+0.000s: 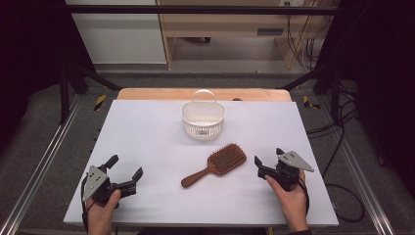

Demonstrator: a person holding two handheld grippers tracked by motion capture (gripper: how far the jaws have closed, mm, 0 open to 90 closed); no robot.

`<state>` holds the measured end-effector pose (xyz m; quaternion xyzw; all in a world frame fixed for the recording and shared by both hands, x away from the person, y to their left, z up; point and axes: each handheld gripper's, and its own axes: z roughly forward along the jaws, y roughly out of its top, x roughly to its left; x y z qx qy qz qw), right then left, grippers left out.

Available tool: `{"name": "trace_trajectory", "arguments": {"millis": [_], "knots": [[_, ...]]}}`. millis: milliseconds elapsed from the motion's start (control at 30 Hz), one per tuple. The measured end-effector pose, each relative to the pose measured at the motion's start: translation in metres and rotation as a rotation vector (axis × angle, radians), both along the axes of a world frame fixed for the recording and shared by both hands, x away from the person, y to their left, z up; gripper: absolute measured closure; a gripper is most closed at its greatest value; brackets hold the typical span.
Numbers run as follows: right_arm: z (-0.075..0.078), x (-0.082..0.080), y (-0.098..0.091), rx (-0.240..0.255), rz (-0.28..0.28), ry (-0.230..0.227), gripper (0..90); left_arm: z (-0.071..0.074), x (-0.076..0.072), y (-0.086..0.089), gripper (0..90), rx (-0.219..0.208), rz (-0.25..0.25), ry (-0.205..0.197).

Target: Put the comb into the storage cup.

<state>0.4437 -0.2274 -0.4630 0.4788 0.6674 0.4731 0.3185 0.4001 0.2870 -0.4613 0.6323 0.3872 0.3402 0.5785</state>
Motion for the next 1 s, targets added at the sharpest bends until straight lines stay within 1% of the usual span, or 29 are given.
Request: {"name": "trace_trajectory", "arguments": {"millis": [33,67,100,133,167,200,233,300,333,400,433,467,533,600,667,700,733,767,800,833,900,933,967,1000], "knots": [[0.001,0.002,0.001,-0.008,0.0,0.014,14.4,0.0,0.0,-0.001,1.3,0.002,-0.001,0.0],[0.003,0.006,0.002,-0.017,0.009,0.051,14.5,0.0,0.0,-0.001,1.3,0.003,-0.003,0.001],[0.005,0.009,0.003,-0.018,0.014,0.067,14.6,0.0,0.0,-0.002,1.3,0.005,-0.004,0.002],[0.005,0.009,0.003,-0.018,0.014,0.067,14.6,0.0,0.0,-0.002,1.3,0.006,-0.005,0.003],[0.006,0.012,0.005,-0.019,0.025,0.085,14.8,0.0,0.0,-0.002,1.4,0.006,-0.007,0.003],[0.007,0.015,0.006,-0.027,0.033,0.101,14.8,0.0,0.0,-0.003,1.3,0.008,-0.008,0.002],[0.008,0.021,0.009,-0.056,0.038,0.13,14.9,0.0,0.0,-0.003,1.3,0.007,-0.009,0.003],[0.008,0.025,0.012,-0.076,0.038,0.147,14.8,-0.001,0.0,-0.003,1.3,0.01,-0.012,0.005],[0.009,0.028,0.014,-0.078,0.044,0.164,14.7,-0.001,0.0,-0.004,1.3,0.007,-0.013,0.007],[0.009,0.03,0.016,-0.08,0.047,0.172,14.4,-0.001,0.0,-0.004,1.3,0.008,-0.015,0.007],[0.009,0.033,0.017,-0.097,0.047,0.184,14.7,-0.001,0.0,-0.004,1.3,0.008,-0.016,0.007],[0.01,0.037,0.02,-0.132,0.042,0.204,15.3,-0.001,0.0,-0.004,1.3,0.008,-0.016,0.007],[0.011,0.039,0.02,-0.138,0.044,0.206,15.3,-0.001,0.0,-0.004,1.3,0.007,-0.015,0.008],[0.016,0.045,0.023,-0.145,0.053,0.227,18.0,-0.001,0.0,-0.003,1.3,0.003,-0.015,0.011],[0.017,0.047,0.023,-0.148,0.057,0.234,18.4,-0.001,0.001,-0.004,1.3,0.005,-0.016,0.013],[0.02,0.049,0.025,-0.154,0.069,0.241,19.6,-0.001,0.001,-0.004,1.3,0.004,-0.016,0.013],[0.024,0.053,0.026,-0.155,0.078,0.243,24.0,-0.001,0.001,-0.004,1.3,0.005,-0.017,0.013],[0.024,0.053,0.026,-0.155,0.078,0.243,24.0,-0.001,0.001,-0.004,1.3,0.005,-0.017,0.013],[0.028,0.057,0.027,-0.165,0.087,0.252,28.6,-0.001,0.001,-0.004,1.3,0.004,-0.017,0.014],[0.029,0.058,0.028,-0.172,0.089,0.252,29.2,-0.001,0.001,-0.004,1.3,0.004,-0.017,0.015],[0.034,0.063,0.029,-0.185,0.091,0.257,34.2,-0.001,0.001,-0.004,1.3,0.005,-0.017,0.014],[0.034,0.063,0.029,-0.185,0.091,0.257,34.2,-0.001,0.001,-0.004,1.3,0.005,-0.016,0.014],[0.038,0.066,0.029,-0.185,0.096,0.258,37.7,-0.001,0.001,-0.004,1.3,0.003,-0.015,0.015],[0.038,0.066,0.029,-0.185,0.096,0.258,37.7,-0.001,0.001,-0.004,1.3,0.003,-0.015,0.015]]}}
